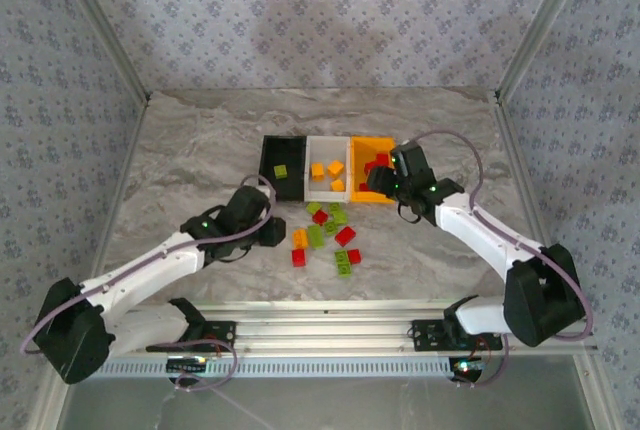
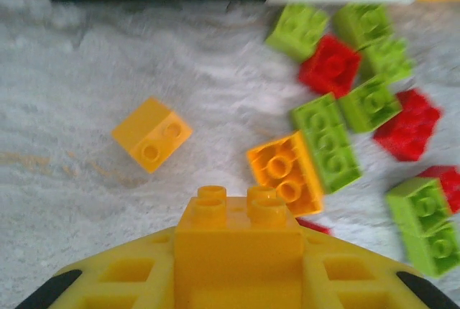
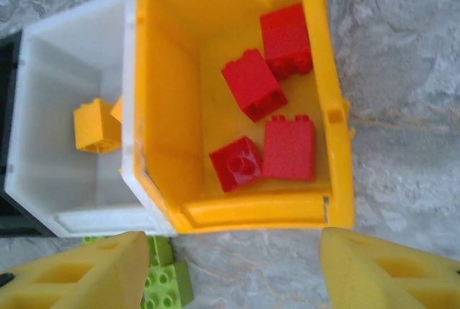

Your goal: Sort the legos into containers by color

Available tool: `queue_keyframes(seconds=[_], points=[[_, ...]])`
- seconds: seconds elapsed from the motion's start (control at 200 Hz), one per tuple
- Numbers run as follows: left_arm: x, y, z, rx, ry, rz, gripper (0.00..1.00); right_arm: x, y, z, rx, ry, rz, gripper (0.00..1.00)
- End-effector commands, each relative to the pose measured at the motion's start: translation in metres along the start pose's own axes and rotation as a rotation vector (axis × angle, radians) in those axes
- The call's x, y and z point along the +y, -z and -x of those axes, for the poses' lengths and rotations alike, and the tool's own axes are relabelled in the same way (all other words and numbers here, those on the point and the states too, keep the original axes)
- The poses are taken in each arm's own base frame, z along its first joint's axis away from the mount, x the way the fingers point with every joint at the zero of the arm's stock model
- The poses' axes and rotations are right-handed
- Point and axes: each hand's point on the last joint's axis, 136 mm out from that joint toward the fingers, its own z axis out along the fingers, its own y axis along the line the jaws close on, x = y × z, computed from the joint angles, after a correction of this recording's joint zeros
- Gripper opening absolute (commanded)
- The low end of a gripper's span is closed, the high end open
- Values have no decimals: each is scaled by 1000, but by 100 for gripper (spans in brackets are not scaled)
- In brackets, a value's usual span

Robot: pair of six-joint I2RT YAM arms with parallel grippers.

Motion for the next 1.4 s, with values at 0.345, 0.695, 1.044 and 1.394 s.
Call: queue_keyframes(seconds=[0.345, 0.695, 1.044, 1.394], points=[[-91, -99, 130, -28, -94, -29, 29, -16, 9, -49, 65, -14, 16, 65], [-95, -147, 146, -7, -74, 17, 50, 1, 20, -82, 121, 72, 96, 66], [-140, -49, 150, -138, -45, -217, 84, 35, 24, -150, 281, 261, 201, 67], [-84, 31, 80, -194, 1, -199, 100, 31, 29, -223, 451, 411, 98, 66]])
